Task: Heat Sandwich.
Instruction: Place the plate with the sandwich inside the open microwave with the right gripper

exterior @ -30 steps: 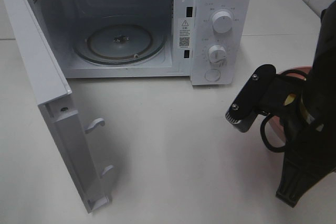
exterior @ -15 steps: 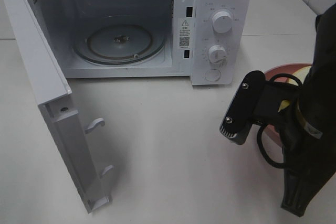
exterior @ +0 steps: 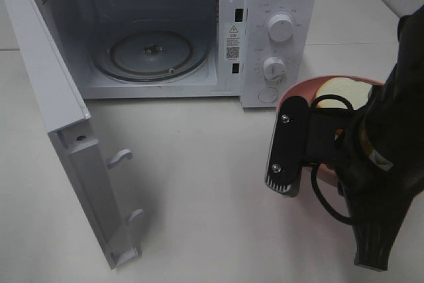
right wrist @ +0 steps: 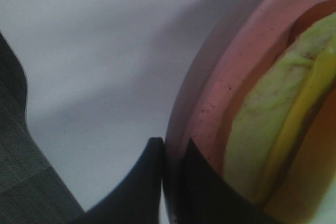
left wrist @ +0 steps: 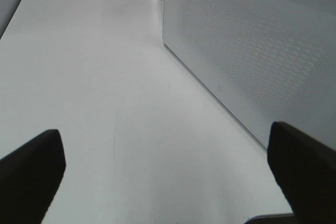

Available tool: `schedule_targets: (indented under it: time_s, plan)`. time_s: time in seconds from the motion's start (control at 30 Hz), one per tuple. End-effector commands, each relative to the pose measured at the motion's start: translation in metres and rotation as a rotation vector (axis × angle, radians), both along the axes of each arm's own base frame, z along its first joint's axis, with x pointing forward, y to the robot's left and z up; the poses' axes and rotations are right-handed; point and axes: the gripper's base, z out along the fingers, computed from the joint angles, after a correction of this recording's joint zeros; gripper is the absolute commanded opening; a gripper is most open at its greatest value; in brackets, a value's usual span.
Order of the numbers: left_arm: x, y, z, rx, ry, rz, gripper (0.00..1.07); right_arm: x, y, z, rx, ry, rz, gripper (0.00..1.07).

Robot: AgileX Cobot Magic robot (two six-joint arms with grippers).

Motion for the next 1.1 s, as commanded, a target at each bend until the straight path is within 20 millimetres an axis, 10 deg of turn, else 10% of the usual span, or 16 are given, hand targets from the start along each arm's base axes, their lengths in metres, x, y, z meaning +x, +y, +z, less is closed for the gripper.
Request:
schedule_targets:
  time_s: [0.03,1.1]
  plan:
    - [-0.003,0.0,0.0,-0.003,-0.032,-0.009,1.01,0.001,0.001,0.003,-0.005,-0.025,0.087,0.05]
    - [-0.003,0.0,0.0,-0.003,-0.032,-0.009,1.01,0.008,0.013,0.004,-0.042,-0.048,0.481,0.0]
